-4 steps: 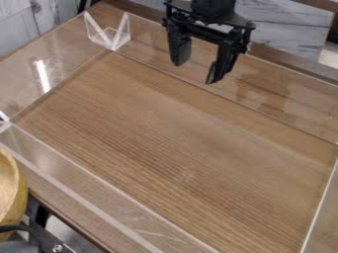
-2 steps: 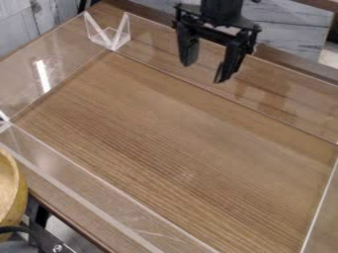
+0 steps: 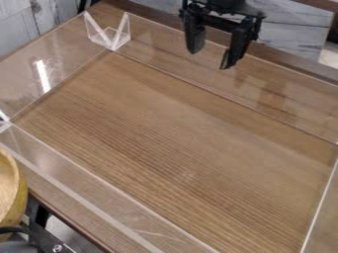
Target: Put the green block in the brown bowl
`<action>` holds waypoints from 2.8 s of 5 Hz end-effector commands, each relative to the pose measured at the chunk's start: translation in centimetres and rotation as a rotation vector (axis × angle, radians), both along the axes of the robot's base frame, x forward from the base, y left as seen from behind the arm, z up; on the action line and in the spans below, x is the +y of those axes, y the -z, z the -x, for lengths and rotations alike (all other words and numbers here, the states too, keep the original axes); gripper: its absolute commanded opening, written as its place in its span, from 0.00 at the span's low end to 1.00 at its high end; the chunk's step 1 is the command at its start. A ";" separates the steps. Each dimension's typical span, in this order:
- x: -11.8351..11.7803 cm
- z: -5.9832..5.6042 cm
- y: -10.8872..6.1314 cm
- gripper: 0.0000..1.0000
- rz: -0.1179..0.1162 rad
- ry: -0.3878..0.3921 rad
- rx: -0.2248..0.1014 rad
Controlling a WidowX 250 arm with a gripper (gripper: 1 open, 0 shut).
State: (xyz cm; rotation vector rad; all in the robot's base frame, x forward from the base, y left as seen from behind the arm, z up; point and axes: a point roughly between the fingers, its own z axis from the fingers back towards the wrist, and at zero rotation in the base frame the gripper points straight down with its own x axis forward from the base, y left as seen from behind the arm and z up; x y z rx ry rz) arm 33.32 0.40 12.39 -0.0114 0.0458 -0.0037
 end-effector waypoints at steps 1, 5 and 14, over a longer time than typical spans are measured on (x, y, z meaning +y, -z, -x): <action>0.7 -1.8 -2.3 1.00 -0.006 -0.009 -0.102; 2.4 -4.3 -2.6 1.00 -0.015 -0.032 -0.207; 3.6 -3.7 -2.7 1.00 -0.025 -0.100 -0.419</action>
